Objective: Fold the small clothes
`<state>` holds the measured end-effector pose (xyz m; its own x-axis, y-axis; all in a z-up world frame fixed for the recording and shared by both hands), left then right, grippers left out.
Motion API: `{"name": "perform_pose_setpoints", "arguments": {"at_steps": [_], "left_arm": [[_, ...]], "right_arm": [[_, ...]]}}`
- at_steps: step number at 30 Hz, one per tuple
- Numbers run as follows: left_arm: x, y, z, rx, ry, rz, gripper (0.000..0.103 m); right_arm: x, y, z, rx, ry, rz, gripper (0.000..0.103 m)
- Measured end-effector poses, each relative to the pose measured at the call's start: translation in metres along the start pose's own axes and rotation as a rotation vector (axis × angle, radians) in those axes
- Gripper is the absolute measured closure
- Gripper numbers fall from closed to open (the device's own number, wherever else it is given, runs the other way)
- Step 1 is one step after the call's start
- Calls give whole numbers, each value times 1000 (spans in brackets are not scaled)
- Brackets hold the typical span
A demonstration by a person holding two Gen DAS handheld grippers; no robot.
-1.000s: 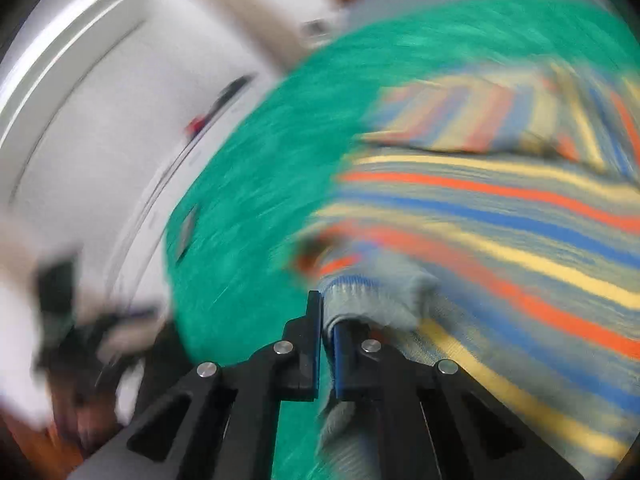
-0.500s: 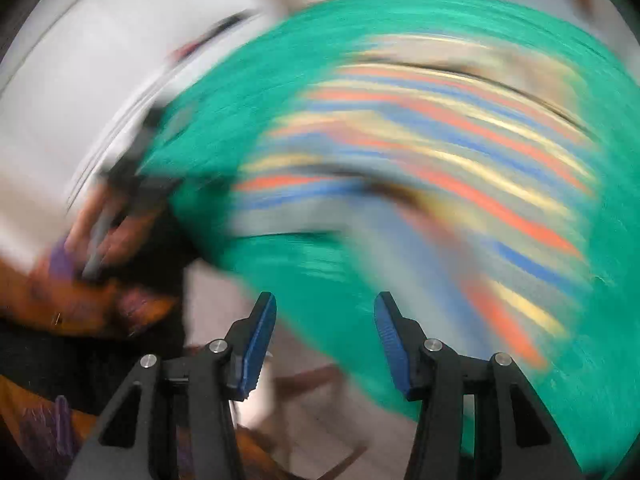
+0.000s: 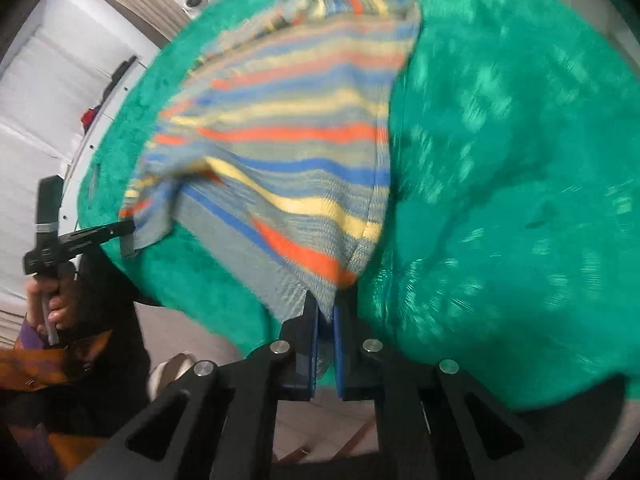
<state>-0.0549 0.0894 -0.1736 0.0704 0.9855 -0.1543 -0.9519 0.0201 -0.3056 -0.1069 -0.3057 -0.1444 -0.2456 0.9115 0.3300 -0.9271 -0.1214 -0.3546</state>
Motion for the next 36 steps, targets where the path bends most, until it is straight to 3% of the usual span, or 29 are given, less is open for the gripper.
{"name": "perform_pose_setpoints", "arguments": {"at_steps": [2,4,8,11,21,24,27,30,33,36], "left_arm": [[0,0,13,-4,-12,-37,101],[-8,1,6,10,-52,-76,101],[-2,6,-32,69,-126,-73,101],[2,6,-53,77,-147,-41,101],[-11,2,-76,30,-196,-61,99],[-6,14,-70,22,-196,-70,91],[3,25,-54,35,-215,-86,58],[10,22,-28,-14,-241,-109,54],[8,-7,11,-128,-226,-134,48],[-18,-73,44,-289,-151,-233,30]], "right_arm": [[0,-1,26,-19,48,15,97],[3,-2,26,-3,79,12,97],[-4,6,-36,112,165,3,97],[-13,15,-61,142,174,-34,97],[-14,15,-71,127,198,-61,97],[-15,17,-71,122,203,-58,93],[-12,19,-61,150,196,-74,77],[-13,18,-38,164,246,-46,65],[-20,7,-3,116,373,-15,56],[-27,-7,18,43,411,-34,55]]}}
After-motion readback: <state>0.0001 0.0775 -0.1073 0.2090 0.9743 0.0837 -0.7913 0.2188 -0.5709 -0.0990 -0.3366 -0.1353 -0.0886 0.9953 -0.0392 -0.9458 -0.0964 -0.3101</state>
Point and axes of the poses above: each gripper's, at about its wrist camera, not at the fingertips, and z roughly against the way its jaws point, x to its left, y to its underside, the point moved 1 cm from there along -z, roughly the way its jaws point, and after that the axes turned 5 degrees about z, right-handed, at the moved point
